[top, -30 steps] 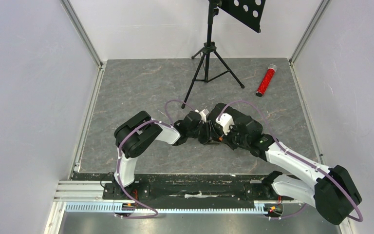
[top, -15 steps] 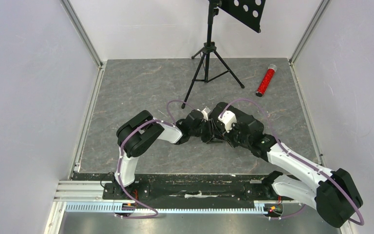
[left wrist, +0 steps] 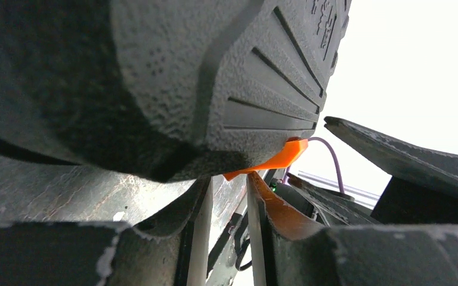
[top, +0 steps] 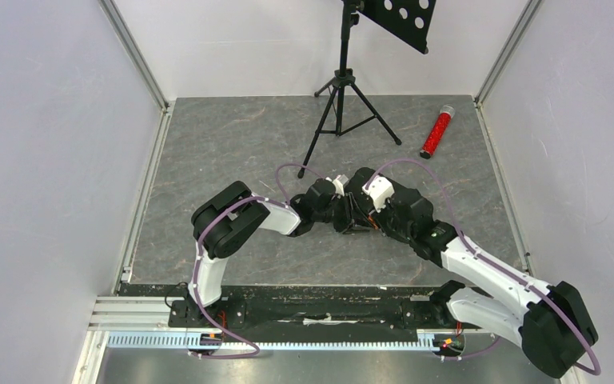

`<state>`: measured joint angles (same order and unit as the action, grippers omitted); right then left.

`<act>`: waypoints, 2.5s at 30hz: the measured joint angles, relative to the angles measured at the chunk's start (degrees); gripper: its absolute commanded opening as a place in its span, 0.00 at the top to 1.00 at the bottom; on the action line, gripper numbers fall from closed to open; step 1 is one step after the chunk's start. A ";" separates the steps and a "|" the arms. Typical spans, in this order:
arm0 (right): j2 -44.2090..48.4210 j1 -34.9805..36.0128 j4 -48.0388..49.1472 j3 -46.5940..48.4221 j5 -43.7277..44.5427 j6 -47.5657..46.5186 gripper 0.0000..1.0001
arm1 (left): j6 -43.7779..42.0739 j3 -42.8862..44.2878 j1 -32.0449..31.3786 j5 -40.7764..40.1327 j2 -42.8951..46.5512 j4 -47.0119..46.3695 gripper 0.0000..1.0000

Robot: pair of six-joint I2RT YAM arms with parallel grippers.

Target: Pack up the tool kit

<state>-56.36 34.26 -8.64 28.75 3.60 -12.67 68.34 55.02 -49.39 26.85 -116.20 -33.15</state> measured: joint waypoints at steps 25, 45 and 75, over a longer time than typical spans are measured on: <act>-4.15 -1.07 1.11 -0.11 0.76 0.68 0.59 | 0.02 -5.44 0.02 -1.55 2.29 -1.57 0.54; -4.46 -1.07 1.27 -0.04 0.81 1.25 0.56 | 2.86 -5.38 0.13 -5.92 3.91 -3.43 0.52; -5.99 -0.76 3.63 -0.35 2.60 3.32 0.57 | 2.86 -2.14 0.13 -6.91 0.48 4.33 0.76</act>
<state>-62.35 33.50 -5.02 28.40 6.20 -9.34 71.20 52.88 -49.25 19.94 -115.72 -28.82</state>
